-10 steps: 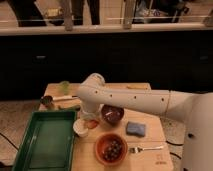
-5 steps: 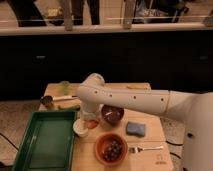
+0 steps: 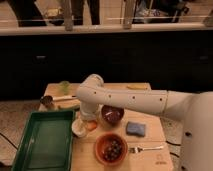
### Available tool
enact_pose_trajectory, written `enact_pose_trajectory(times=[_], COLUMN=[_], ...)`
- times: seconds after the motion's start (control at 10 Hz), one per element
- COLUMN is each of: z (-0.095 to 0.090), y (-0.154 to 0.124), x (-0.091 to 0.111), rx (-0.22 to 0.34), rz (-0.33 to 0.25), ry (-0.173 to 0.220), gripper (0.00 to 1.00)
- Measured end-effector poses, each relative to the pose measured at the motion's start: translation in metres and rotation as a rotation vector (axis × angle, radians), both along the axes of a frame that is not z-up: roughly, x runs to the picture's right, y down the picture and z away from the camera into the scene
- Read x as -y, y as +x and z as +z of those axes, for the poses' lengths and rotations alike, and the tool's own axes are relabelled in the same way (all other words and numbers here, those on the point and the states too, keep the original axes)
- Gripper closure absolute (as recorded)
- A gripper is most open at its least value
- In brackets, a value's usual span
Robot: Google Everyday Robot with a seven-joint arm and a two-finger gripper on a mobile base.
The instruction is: Place apple in paper cup
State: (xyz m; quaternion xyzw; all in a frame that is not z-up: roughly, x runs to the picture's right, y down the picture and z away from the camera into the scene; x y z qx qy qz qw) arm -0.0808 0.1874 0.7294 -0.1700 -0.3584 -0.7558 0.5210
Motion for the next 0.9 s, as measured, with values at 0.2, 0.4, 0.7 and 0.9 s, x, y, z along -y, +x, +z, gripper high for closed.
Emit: enact_pose_trajectory(times=[0.2, 0.4, 0.7, 0.9], z=[0.0003, 0.0012, 0.0030, 0.0046], y=[0.0005, 0.0002, 0.0020, 0.0000], x=[-0.0012, -0.0017, -0.0027, -0.0029], rx=[0.002, 0.008, 0.012, 0.019], rz=[-0.002, -0.009, -0.011, -0.013], ry=[-0.002, -0.001, 0.001, 0.004], gripper=[0.58, 0.66, 0.46, 0.48])
